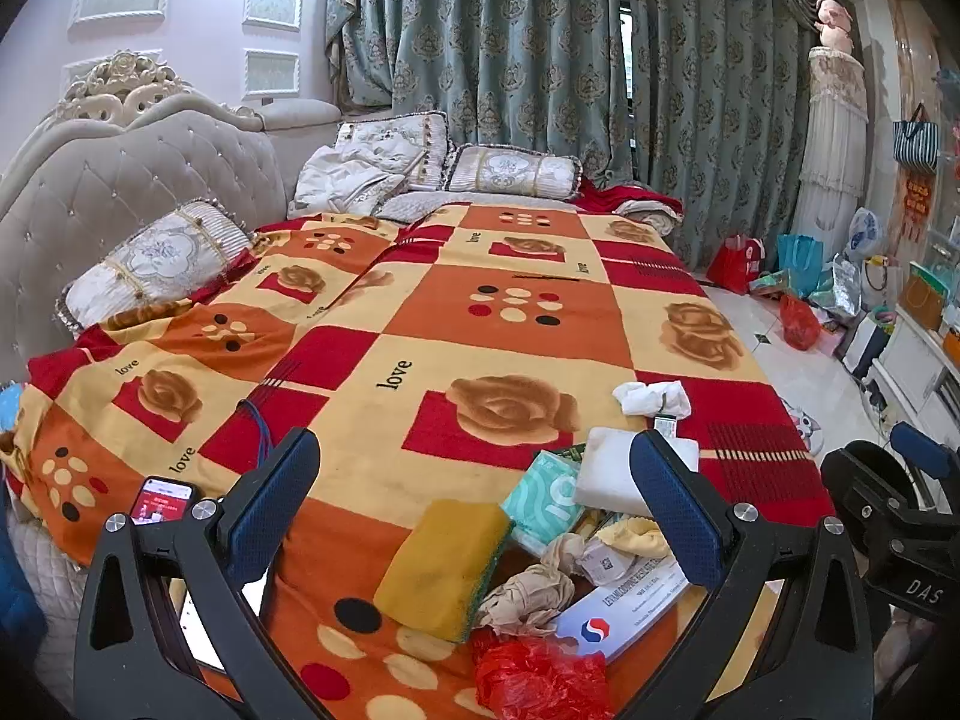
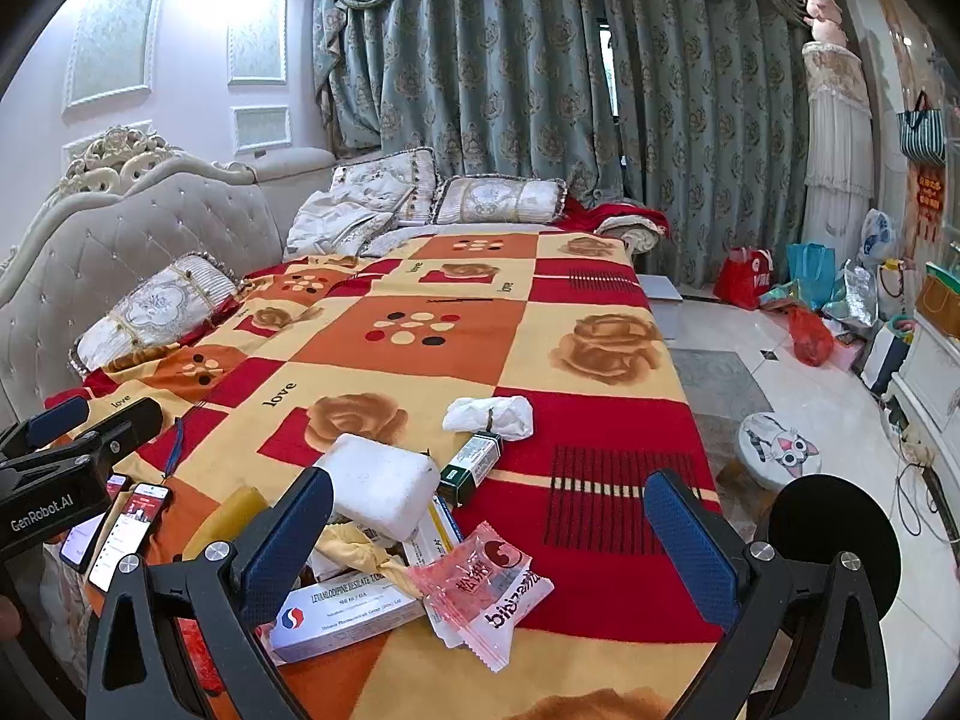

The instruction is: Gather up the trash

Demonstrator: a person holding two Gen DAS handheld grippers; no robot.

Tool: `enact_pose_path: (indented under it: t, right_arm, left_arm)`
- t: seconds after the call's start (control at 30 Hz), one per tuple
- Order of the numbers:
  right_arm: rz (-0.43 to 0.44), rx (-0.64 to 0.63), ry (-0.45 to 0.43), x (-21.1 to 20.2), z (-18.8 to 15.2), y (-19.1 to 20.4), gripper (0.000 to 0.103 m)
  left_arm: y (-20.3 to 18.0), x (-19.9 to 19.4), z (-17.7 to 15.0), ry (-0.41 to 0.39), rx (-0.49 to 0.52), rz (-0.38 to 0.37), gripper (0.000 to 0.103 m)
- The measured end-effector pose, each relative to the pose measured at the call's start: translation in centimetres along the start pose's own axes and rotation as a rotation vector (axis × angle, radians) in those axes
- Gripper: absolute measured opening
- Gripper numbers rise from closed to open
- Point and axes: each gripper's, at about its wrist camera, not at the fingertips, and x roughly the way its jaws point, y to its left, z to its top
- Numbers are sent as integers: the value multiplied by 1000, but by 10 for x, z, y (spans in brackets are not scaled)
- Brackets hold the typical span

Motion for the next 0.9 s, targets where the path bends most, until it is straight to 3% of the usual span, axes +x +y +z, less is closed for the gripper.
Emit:
enact_pose_path:
  t: [0.9]
  right_arm:
    - [-18,-12,11,0,-2,-2,103]
  left_arm:
    - [-4,1,-6,14,-11,-10,103]
